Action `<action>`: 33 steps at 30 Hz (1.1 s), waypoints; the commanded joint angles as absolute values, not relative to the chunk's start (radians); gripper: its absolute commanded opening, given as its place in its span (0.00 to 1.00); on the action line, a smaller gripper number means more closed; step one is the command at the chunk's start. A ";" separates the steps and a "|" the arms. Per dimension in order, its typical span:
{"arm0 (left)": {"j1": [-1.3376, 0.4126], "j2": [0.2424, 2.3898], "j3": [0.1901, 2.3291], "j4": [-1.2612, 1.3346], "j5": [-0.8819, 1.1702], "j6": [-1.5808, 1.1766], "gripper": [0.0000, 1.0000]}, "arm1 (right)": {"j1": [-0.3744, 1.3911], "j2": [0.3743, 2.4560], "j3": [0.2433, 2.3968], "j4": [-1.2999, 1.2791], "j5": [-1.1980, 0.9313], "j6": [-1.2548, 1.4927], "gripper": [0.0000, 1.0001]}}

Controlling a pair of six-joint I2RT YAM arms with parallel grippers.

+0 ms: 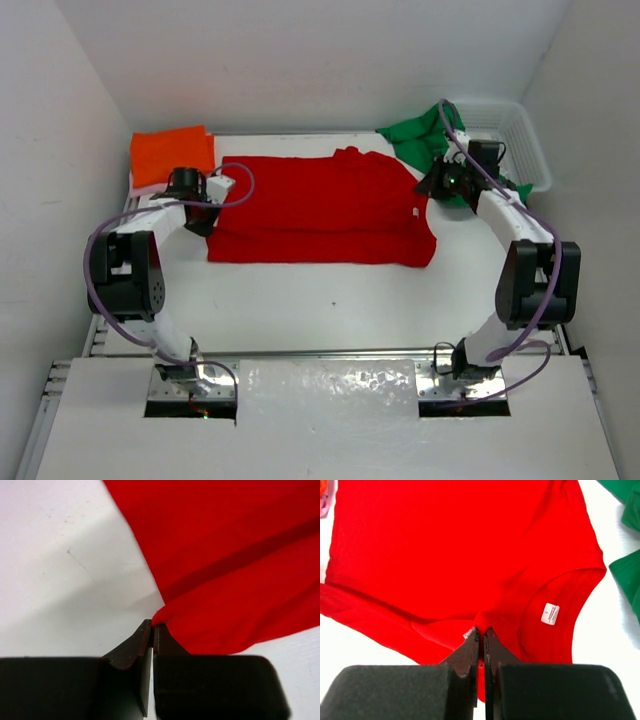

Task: Fold and stack the t-shirts
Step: Fold the flattened tshirt in 1/3 of the way

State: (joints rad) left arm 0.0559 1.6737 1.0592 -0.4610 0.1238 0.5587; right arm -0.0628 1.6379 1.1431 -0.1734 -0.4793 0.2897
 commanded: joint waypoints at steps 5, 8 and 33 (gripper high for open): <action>0.078 1.726 1.100 -0.402 0.126 0.517 0.00 | -0.040 1.703 1.259 -0.187 -0.471 0.219 0.00; 0.078 1.743 1.118 -0.391 0.114 0.515 0.00 | -0.040 1.720 1.288 -0.201 -0.418 0.213 0.00; 0.064 1.745 1.219 -0.406 0.224 0.528 0.00 | -0.064 1.663 1.253 -0.301 -0.241 0.190 0.00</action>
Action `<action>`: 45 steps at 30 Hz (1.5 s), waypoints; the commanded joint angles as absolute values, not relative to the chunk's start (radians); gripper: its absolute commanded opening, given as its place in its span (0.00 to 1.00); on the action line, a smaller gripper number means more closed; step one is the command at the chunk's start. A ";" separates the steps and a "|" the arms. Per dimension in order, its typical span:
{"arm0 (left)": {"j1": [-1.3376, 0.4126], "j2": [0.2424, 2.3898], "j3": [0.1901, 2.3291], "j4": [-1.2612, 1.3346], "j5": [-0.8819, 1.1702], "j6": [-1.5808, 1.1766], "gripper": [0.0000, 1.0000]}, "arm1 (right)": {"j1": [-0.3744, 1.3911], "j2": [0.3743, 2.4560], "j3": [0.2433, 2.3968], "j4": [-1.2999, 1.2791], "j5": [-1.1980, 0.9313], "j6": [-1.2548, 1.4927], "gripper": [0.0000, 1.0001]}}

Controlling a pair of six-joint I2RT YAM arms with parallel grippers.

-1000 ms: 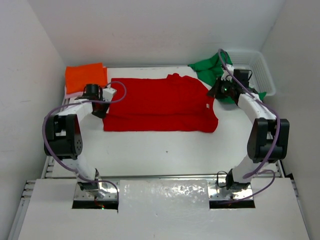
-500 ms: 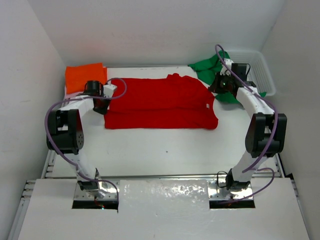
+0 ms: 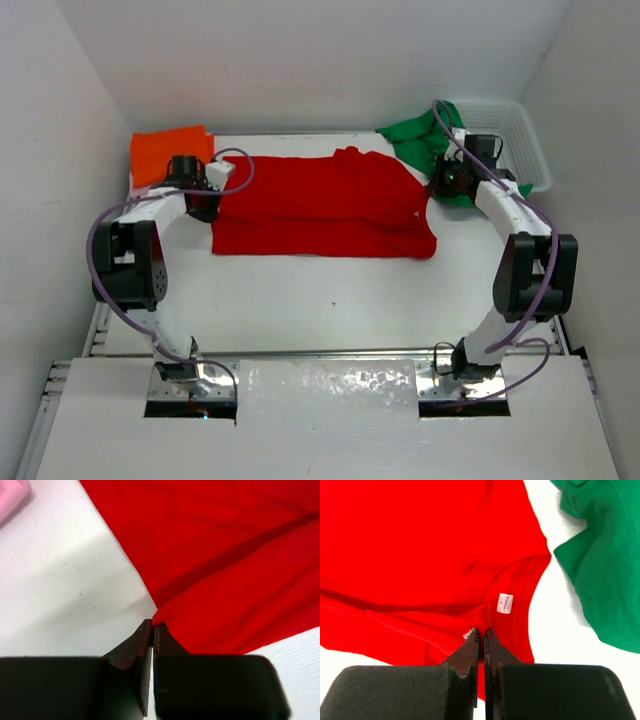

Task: Fold and stack the t-shirts
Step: Fold the flattened tshirt in 1/3 of the way

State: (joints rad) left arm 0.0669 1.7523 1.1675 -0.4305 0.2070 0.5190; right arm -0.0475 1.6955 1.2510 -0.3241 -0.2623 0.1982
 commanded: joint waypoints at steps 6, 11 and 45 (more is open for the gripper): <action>0.064 1.810 1.276 -0.388 0.146 0.519 0.00 | -0.066 1.732 1.325 -0.293 -0.278 0.195 0.00; 0.063 1.867 1.330 -0.393 0.137 0.506 0.06 | -0.049 1.792 1.384 -0.276 -0.307 0.207 0.00; 0.049 1.855 1.180 -0.634 0.310 0.379 0.64 | -0.009 1.641 0.951 -0.374 -0.278 0.146 0.56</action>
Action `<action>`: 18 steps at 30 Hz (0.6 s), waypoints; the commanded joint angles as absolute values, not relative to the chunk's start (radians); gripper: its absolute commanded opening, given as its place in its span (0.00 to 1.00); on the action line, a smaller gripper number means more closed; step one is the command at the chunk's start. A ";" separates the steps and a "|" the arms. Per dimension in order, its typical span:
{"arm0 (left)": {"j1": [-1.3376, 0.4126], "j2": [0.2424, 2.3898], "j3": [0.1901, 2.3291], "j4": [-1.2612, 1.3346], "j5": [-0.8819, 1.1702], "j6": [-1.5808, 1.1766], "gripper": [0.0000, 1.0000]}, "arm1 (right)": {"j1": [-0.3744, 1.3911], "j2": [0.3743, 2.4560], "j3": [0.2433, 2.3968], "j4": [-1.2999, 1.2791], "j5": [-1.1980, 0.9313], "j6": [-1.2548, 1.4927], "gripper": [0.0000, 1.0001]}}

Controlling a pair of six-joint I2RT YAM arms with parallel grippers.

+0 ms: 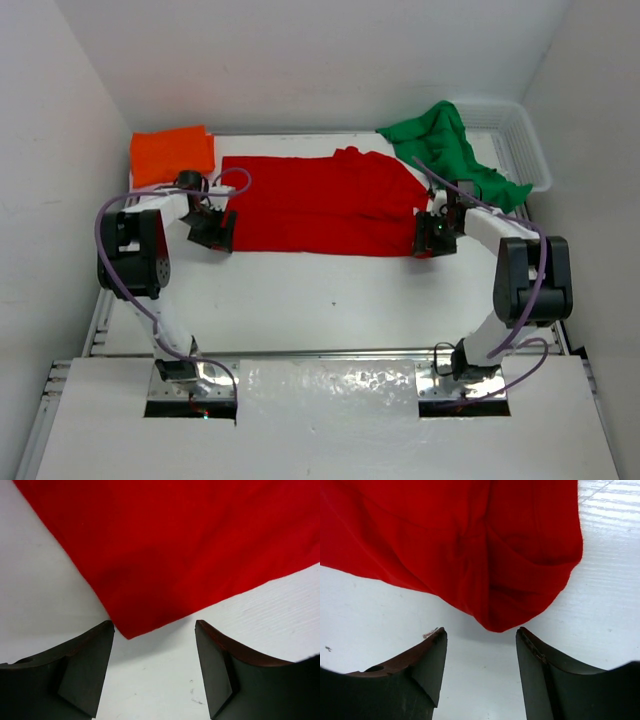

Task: Fold and stack the t-shirts
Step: Fold the flattened tshirt in 1/3 of the way

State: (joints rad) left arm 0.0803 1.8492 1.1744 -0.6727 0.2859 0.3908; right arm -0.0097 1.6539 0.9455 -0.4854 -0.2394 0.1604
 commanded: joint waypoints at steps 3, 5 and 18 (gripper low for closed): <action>0.048 1.882 1.175 -0.621 0.311 0.377 0.64 | -0.008 1.673 0.953 -0.370 -0.264 0.132 0.55; 0.049 1.899 1.174 -0.611 0.284 0.377 0.62 | -0.008 1.699 0.962 -0.371 -0.256 0.127 0.54; 0.049 1.919 1.175 -0.600 0.272 0.400 0.00 | -0.009 1.744 0.976 -0.344 -0.187 0.116 0.00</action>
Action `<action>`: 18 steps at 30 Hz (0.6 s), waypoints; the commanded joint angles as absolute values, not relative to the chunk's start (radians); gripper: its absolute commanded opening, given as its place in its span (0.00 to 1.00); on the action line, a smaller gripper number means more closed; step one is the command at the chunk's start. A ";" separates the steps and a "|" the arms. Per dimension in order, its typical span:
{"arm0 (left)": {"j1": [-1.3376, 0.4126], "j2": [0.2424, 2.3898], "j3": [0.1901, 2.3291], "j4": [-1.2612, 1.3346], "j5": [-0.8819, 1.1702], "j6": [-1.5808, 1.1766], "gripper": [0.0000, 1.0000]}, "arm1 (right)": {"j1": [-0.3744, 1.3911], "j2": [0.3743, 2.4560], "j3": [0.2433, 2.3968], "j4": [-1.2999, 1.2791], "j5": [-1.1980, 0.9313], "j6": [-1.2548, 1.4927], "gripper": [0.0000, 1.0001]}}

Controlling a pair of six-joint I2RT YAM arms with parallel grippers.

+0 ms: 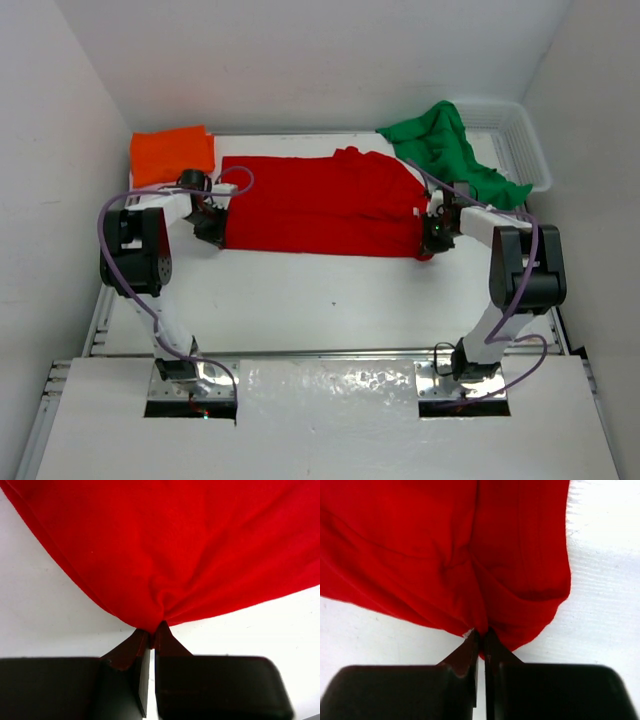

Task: Fold and stack the t-shirts
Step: Fold the flattened tshirt in 1/3 of the way

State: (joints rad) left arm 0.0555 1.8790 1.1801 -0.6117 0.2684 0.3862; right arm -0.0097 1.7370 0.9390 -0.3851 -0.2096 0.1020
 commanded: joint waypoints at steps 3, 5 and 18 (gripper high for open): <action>0.054 1.902 1.167 -0.595 0.235 0.419 0.00 | -0.035 1.708 0.994 -0.330 -0.193 0.149 0.00; 0.058 1.888 1.154 -0.580 0.204 0.425 0.00 | -0.066 1.692 1.003 -0.321 -0.224 0.208 0.00; 0.058 1.871 1.143 -0.581 0.183 0.442 0.00 | -0.123 1.793 1.058 -0.379 -0.253 0.223 0.36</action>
State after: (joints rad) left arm 0.0559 1.8690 1.1683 -0.6010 0.2321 0.4133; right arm -0.1184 1.7893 1.0233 -0.3786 -0.2760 0.2276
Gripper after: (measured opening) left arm 0.029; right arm 0.290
